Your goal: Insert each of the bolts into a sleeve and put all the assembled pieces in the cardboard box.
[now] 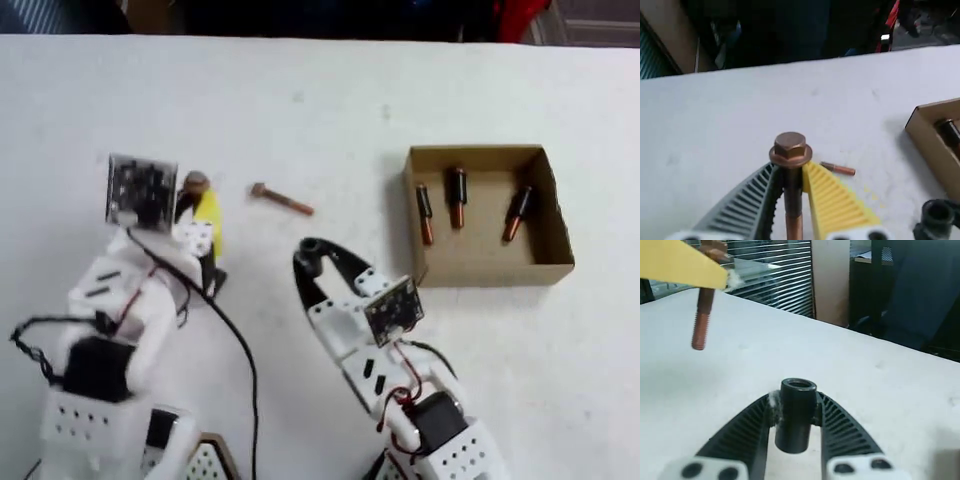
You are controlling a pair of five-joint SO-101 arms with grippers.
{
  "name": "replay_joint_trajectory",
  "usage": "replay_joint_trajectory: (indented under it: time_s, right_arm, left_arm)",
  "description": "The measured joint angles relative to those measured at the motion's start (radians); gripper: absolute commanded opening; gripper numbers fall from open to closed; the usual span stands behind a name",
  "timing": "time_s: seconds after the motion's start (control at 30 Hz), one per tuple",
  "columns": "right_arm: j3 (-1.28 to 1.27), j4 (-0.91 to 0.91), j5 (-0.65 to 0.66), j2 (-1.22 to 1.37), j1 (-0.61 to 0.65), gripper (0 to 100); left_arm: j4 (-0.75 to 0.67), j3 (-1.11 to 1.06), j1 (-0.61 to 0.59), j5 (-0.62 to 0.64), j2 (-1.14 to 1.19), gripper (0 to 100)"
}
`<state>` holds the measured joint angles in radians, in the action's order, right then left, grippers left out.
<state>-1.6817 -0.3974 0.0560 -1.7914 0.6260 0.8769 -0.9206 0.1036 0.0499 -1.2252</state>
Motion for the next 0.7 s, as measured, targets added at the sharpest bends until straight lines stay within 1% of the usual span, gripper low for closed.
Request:
replay_joint_trajectory:
  time_s: [0.13,0.4,0.47,0.57,0.7]
  right_arm:
    - [0.000,0.035,0.000,0.000,0.021,1.7]
    - [0.000,0.147,0.000,0.000,0.035,1.7]
    - [0.000,0.150,0.000,0.000,0.066,1.7]
    - [0.000,0.153,0.000,0.000,0.129,1.7]
    - [0.000,0.153,0.000,0.000,0.146,1.7]
  left_arm:
    - [-0.077,-0.057,0.051,-0.038,-0.106,2]
    - [-0.106,-0.060,0.068,-0.044,-0.158,2]
    - [-0.141,-0.060,0.072,-0.014,-0.158,2]
    - [-0.221,-0.060,0.103,0.077,-0.158,2]
    - [-0.296,-0.060,0.146,0.115,-0.158,2]
